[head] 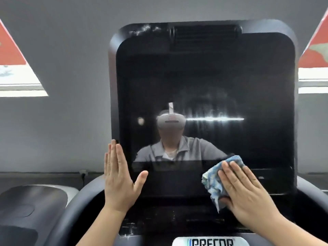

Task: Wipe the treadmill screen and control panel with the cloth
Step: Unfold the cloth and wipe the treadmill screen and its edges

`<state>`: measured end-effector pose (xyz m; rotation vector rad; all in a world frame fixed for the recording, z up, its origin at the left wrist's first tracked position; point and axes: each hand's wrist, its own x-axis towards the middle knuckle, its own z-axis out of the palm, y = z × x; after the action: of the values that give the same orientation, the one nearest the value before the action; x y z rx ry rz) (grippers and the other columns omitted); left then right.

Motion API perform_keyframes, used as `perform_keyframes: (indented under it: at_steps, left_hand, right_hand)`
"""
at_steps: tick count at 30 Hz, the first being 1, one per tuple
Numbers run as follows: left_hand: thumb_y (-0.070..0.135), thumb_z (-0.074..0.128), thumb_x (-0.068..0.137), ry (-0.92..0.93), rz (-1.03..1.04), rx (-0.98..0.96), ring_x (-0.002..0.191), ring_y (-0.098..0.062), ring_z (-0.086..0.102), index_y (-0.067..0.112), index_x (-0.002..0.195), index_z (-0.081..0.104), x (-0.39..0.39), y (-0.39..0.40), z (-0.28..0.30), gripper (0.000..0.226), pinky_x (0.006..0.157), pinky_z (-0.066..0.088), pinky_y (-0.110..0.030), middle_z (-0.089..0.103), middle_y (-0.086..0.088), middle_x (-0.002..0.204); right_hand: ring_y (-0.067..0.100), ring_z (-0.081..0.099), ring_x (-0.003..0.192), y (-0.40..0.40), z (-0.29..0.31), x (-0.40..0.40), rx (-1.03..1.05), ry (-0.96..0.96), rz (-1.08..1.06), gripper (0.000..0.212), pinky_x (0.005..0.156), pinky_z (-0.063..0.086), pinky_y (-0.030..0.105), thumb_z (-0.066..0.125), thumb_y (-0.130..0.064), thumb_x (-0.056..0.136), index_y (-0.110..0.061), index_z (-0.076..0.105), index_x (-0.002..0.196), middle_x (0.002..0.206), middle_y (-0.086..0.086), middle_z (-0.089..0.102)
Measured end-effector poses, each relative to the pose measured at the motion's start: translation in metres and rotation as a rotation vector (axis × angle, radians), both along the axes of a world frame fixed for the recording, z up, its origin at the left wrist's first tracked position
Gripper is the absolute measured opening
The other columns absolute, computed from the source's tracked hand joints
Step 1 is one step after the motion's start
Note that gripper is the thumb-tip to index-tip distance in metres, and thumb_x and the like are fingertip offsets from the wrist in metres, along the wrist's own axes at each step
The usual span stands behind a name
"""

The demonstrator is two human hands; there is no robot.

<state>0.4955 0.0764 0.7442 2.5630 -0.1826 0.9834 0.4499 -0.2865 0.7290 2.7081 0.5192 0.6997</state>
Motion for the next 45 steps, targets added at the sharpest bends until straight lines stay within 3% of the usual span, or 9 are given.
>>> perform_keyframes:
  at_steps: [6, 10, 16, 22, 28, 34, 37, 40, 45]
  left_hand:
    - [0.070, 0.029, 0.097, 0.020, 0.008, 0.034, 0.155, -0.032, 0.003, -0.001, 0.158, 0.001, 0.001, -0.002, -0.001, 0.098, 0.126, 0.005, -0.044, 0.003, -0.020, 0.167]
    - [0.069, 0.025, 0.098, -0.005, -0.010, 0.040, 0.155, -0.031, 0.003, 0.000, 0.158, 0.001, 0.002, 0.000, -0.002, 0.095, 0.126, 0.005, -0.046, 0.003, -0.020, 0.167]
    - [0.071, 0.017, 0.098, -0.023, 0.075, 0.213, 0.155, -0.035, 0.003, -0.006, 0.156, 0.005, -0.004, -0.004, 0.000, 0.098, 0.125, 0.002, -0.052, 0.002, -0.021, 0.166]
    - [0.072, 0.027, 0.097, -0.091, -0.141, 0.505, 0.153, -0.036, 0.016, -0.003, 0.153, 0.023, -0.014, -0.046, 0.010, 0.094, 0.125, 0.009, -0.053, 0.024, -0.022, 0.162]
    - [0.074, 0.038, 0.093, 0.001, -0.335, 0.702, 0.152, -0.031, 0.019, 0.003, 0.155, 0.022, -0.015, -0.119, 0.012, 0.096, 0.122, 0.016, -0.049, 0.018, -0.015, 0.164]
    - [0.075, 0.033, 0.093, 0.097, -0.336, 0.777, 0.155, -0.028, 0.005, 0.002, 0.157, 0.020, -0.010, -0.168, 0.016, 0.097, 0.125, 0.007, -0.047, 0.011, -0.014, 0.167]
    - [0.075, 0.028, 0.094, 0.104, -0.314, 0.773, 0.155, -0.027, 0.001, 0.000, 0.157, 0.016, -0.005, -0.165, 0.010, 0.098, 0.125, 0.004, -0.047, 0.007, -0.015, 0.167]
    - [0.074, 0.028, 0.095, 0.068, -0.318, 0.745, 0.155, -0.028, 0.008, 0.001, 0.157, 0.019, -0.005, -0.164, 0.004, 0.097, 0.125, 0.008, -0.047, 0.012, -0.017, 0.166]
    - [0.074, 0.027, 0.093, 0.045, -0.299, 0.791, 0.155, -0.031, 0.006, -0.005, 0.154, 0.017, -0.006, -0.165, 0.005, 0.100, 0.124, 0.010, -0.051, 0.010, -0.020, 0.166]
  right_hand:
    - [0.036, 0.020, 0.148, 0.119, 0.006, 0.016, 0.155, -0.022, 0.070, 0.077, 0.122, 0.008, 0.048, 0.030, -0.059, 0.095, -0.005, 0.033, 0.150, 0.160, 0.016, 0.022]
    - [0.029, 0.004, 0.153, 0.186, 0.011, 0.025, 0.133, 0.035, 0.152, 0.072, 0.124, 0.003, 0.044, 0.026, -0.057, 0.099, -0.011, 0.028, 0.154, 0.163, 0.010, 0.016]
    - [0.026, 0.004, 0.154, 0.109, 0.009, 0.024, 0.084, -0.026, 0.166, 0.072, 0.124, 0.004, 0.043, 0.027, -0.057, 0.099, -0.014, 0.019, 0.157, 0.165, 0.009, 0.008]
    - [0.029, 0.011, 0.153, -0.004, 0.007, 0.015, 0.072, -0.075, 0.071, 0.077, 0.123, 0.011, 0.047, 0.038, -0.057, 0.097, -0.012, 0.020, 0.156, 0.164, 0.012, 0.014]
    - [0.034, 0.017, 0.151, -0.101, 0.011, 0.001, 0.052, -0.067, -0.094, 0.070, 0.122, 0.016, 0.051, 0.025, -0.052, 0.103, -0.003, 0.027, 0.153, 0.165, 0.015, 0.011]
    - [0.037, 0.014, 0.151, -0.079, 0.008, -0.005, 0.204, -0.055, -0.208, 0.071, 0.123, 0.010, 0.050, 0.011, -0.050, 0.105, 0.000, 0.018, 0.154, 0.165, 0.018, 0.008]
    - [0.035, 0.008, 0.152, -0.020, 0.005, 0.005, 0.259, -0.084, -0.098, 0.076, 0.123, 0.006, 0.046, 0.024, -0.052, 0.101, -0.002, 0.010, 0.156, 0.165, 0.017, 0.006]
    - [0.029, 0.010, 0.153, 0.012, 0.008, 0.017, 0.202, -0.080, 0.036, 0.074, 0.123, 0.010, 0.044, 0.032, -0.052, 0.100, -0.004, 0.020, 0.155, 0.163, 0.014, 0.015]
    - [0.029, 0.012, 0.153, -0.064, 0.003, 0.009, 0.086, -0.100, 0.011, 0.073, 0.123, 0.013, 0.045, 0.031, -0.056, 0.102, -0.007, 0.021, 0.156, 0.164, 0.014, 0.011]
